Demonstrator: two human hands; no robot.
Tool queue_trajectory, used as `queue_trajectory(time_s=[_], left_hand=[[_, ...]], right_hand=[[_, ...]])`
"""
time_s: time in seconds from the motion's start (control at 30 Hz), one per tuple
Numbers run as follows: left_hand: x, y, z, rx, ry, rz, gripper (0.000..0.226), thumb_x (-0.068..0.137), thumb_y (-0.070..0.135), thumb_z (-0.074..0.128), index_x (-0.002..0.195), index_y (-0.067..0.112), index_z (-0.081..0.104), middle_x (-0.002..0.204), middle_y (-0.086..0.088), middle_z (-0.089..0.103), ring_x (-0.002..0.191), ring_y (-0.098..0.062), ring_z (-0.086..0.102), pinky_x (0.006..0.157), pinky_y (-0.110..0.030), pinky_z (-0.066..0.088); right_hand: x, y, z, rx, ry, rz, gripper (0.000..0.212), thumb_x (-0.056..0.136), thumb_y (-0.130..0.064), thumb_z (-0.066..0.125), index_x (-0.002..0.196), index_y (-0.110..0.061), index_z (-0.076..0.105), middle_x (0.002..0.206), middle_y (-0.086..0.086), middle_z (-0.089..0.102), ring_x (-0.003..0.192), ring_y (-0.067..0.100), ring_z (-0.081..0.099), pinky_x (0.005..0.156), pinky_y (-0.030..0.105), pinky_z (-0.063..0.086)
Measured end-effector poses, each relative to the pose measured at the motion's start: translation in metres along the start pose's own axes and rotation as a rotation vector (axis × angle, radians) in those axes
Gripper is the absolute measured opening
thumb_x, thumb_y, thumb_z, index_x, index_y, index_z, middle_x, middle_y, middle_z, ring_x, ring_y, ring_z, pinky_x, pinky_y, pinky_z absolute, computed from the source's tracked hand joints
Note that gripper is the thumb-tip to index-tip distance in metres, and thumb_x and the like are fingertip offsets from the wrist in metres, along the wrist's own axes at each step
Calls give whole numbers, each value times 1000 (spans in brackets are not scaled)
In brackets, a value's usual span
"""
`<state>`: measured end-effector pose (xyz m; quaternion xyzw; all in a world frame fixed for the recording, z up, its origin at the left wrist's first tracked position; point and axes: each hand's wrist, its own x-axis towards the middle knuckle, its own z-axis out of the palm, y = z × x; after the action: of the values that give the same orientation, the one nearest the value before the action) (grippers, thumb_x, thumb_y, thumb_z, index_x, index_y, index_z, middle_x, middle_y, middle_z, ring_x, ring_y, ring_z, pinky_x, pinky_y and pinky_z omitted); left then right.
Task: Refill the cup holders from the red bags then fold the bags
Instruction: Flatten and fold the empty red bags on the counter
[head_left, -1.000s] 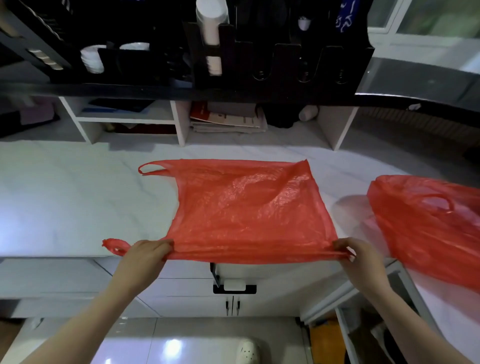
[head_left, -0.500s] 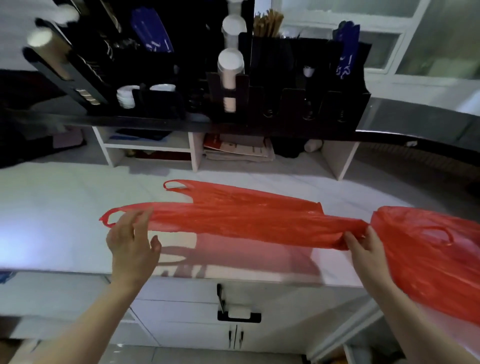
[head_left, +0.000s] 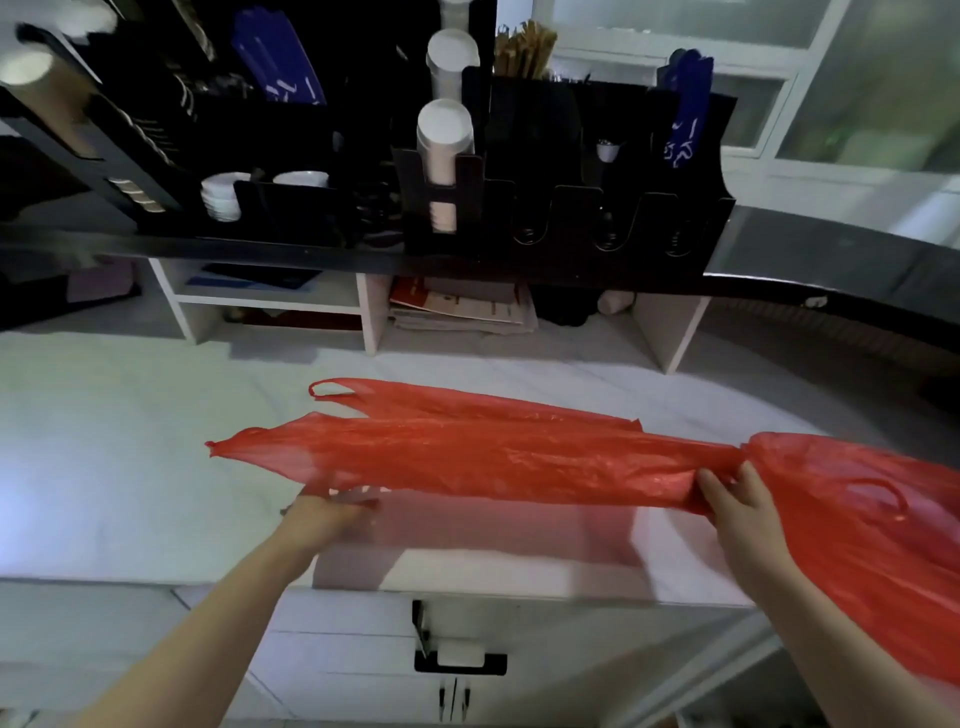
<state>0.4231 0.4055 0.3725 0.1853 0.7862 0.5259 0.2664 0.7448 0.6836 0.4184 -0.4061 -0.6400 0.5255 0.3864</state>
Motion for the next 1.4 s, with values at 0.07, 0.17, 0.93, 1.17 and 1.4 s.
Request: queue_trajectory(time_s=[0.07, 0.17, 0.93, 1.17, 1.4], left_hand=[[10, 6, 4, -85, -60, 12, 49, 56, 22, 81, 102, 15, 68, 94, -1, 71, 92, -24, 65, 71, -35, 53], [29, 12, 12, -61, -141, -24, 38, 66, 23, 84, 100, 17, 68, 96, -3, 70, 92, -22, 63, 69, -37, 53], [93, -14, 65, 243, 287, 124, 24, 91, 24, 61, 69, 14, 63, 67, 4, 66, 65, -13, 61, 56, -29, 43], [94, -4, 66, 310, 377, 107, 25, 86, 22, 67, 65, 14, 57, 61, -2, 62, 60, -22, 58, 52, -33, 38], [91, -3, 60, 240, 375, 93, 33, 96, 39, 51, 75, 15, 63, 72, 0, 66, 70, -18, 61, 65, -38, 45]], right_hand=[[12, 3, -6, -2, -8, 0, 13, 98, -10, 47, 95, -19, 56, 97, 9, 65, 90, 24, 64, 84, 38, 52], [37, 10, -16, -29, -2, 7, 10, 98, -13, 50, 96, -18, 58, 97, 8, 67, 88, 22, 66, 80, 36, 52], [111, 67, 15, -120, -15, 13, 18, 93, -6, 56, 79, -12, 65, 65, -1, 66, 55, 3, 57, 51, 16, 48], [143, 80, 34, -851, -59, 97, 24, 91, -42, 59, 84, -19, 65, 80, 9, 69, 82, 32, 62, 65, 32, 41], [141, 86, 36, -709, -56, 129, 20, 91, -34, 50, 79, -23, 61, 74, 0, 68, 76, 28, 63, 69, 32, 46]])
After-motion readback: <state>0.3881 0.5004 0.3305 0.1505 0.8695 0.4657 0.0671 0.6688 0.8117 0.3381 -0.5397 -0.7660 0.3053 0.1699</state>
